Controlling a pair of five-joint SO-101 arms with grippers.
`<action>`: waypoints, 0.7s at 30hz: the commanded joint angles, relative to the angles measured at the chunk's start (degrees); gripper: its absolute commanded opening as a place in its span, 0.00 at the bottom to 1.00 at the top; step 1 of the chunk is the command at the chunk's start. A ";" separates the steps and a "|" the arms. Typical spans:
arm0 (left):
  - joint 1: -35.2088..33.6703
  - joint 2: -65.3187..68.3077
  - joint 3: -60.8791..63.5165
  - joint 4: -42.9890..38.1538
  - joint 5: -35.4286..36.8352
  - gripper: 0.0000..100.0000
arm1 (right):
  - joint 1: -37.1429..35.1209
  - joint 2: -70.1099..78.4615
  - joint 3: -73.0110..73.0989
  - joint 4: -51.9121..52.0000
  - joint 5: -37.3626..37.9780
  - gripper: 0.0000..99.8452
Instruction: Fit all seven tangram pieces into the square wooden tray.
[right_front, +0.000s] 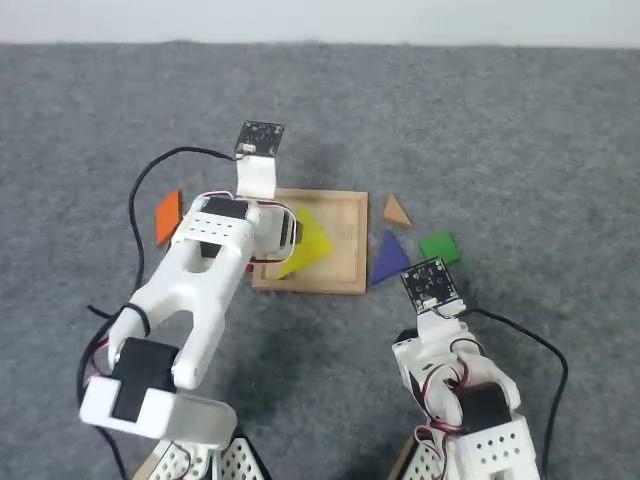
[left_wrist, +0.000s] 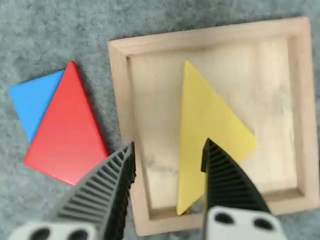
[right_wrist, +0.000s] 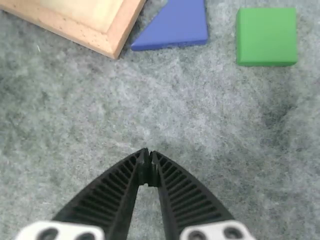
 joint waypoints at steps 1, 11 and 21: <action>-0.44 -0.70 -0.75 1.05 -1.05 0.20 | 0.92 -1.01 0.97 -1.45 0.53 0.01; 12.84 -0.53 -2.42 5.01 -0.53 0.19 | 0.92 -1.01 0.97 -1.45 0.53 0.01; 12.75 -0.35 1.80 -4.84 -0.62 0.01 | 0.92 -1.01 0.97 -1.45 0.53 0.01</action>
